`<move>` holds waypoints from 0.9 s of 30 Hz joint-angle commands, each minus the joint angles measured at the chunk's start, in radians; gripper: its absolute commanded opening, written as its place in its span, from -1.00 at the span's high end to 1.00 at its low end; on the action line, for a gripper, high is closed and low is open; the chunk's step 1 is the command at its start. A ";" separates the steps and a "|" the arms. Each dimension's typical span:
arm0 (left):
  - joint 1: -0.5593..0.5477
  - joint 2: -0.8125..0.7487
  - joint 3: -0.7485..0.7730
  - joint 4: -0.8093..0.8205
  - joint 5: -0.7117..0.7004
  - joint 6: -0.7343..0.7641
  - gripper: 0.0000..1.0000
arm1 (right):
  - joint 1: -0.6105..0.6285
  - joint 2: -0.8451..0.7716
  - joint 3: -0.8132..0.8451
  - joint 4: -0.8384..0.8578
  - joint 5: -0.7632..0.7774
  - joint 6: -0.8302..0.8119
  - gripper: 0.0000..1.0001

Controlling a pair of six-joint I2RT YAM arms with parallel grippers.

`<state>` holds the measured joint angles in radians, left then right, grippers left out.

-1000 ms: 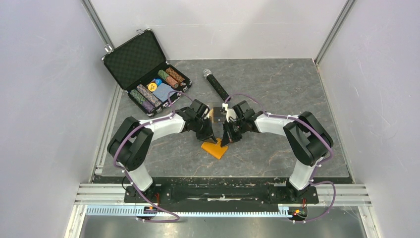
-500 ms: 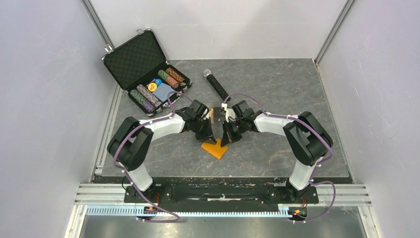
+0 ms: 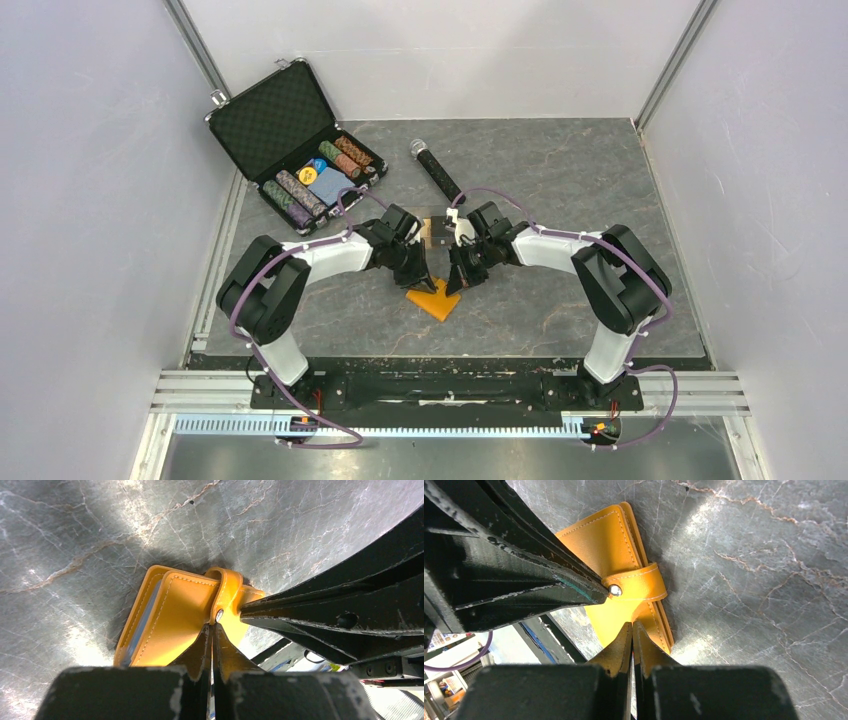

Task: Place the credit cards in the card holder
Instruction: Close the card holder at the center of the board.

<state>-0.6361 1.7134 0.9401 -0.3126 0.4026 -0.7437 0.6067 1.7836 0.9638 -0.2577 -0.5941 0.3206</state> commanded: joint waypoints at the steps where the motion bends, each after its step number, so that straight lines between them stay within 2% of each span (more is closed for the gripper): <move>1: -0.003 -0.002 -0.016 0.020 0.018 -0.020 0.95 | 0.004 -0.005 0.037 0.023 0.009 -0.015 1.00; 10: -0.007 -0.021 -0.026 0.020 0.004 -0.020 0.96 | 0.007 -0.013 0.062 0.119 -0.040 0.030 1.00; 27: -0.007 -0.082 0.006 0.024 -0.002 -0.031 0.96 | 0.017 0.006 0.080 0.093 -0.004 0.025 1.00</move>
<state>-0.6373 1.6737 0.9260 -0.3023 0.4007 -0.7460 0.6197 1.7985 1.0142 -0.1761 -0.6067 0.3489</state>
